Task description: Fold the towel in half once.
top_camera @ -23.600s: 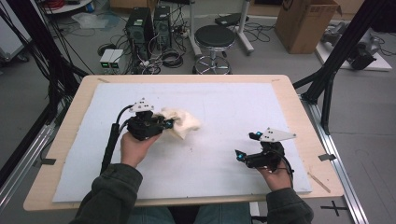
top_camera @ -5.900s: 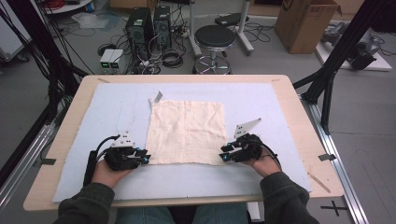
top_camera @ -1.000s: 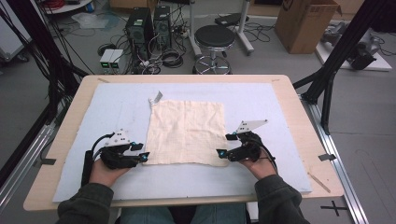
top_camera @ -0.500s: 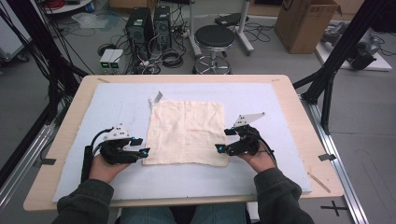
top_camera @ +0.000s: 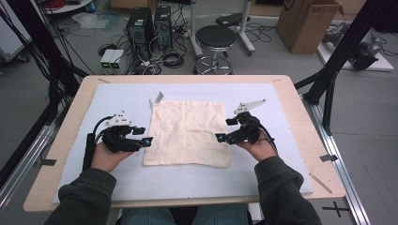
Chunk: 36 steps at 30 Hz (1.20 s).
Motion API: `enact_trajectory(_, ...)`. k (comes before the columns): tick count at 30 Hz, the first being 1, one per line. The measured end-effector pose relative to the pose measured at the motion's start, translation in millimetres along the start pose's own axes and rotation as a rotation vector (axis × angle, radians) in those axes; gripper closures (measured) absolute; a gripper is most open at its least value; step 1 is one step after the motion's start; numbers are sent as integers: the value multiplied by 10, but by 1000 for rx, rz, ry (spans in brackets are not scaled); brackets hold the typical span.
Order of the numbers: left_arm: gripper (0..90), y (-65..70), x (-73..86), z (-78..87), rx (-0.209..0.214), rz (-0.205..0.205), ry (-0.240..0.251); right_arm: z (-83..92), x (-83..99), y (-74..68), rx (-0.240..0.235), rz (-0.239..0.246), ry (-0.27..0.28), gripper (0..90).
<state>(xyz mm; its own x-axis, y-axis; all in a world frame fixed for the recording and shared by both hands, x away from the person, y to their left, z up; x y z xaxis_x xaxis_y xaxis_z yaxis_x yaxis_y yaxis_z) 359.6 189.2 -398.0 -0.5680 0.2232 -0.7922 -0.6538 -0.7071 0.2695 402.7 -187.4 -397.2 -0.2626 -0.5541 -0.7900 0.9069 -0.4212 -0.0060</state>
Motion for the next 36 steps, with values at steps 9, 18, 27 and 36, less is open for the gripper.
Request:
enact_trajectory(9, 451, -151, -253, -58, -8, 30, 30, 22, -129, 303, 42, -30, 7, 135)
enact_trajectory(18, 456, -374, -403, -55, -49, 60, 49, 9, -257, 523, 62, -29, -21, 135)
enact_trajectory(27, 464, -437, -752, -8, -75, 37, 52, 51, -522, 696, 71, 3, -54, 137)
enact_trajectory(36, 488, -606, -955, -174, -87, 53, 53, -54, -631, 926, 89, -20, -56, 165)
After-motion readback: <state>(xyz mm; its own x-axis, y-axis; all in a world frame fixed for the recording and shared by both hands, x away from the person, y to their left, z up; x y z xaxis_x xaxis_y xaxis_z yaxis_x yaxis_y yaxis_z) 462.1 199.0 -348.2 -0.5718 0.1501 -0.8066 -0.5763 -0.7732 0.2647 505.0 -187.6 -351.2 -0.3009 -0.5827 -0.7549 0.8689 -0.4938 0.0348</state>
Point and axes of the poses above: each handheld gripper's, and its own axes: z roughly backward along the jaws, x roughly out of its underside, y roughly to its right, the point moved 3 cm from there along -z, roughly forward along the jaws, and after that the axes turned 12 degrees about z, right-handed, at the moved point
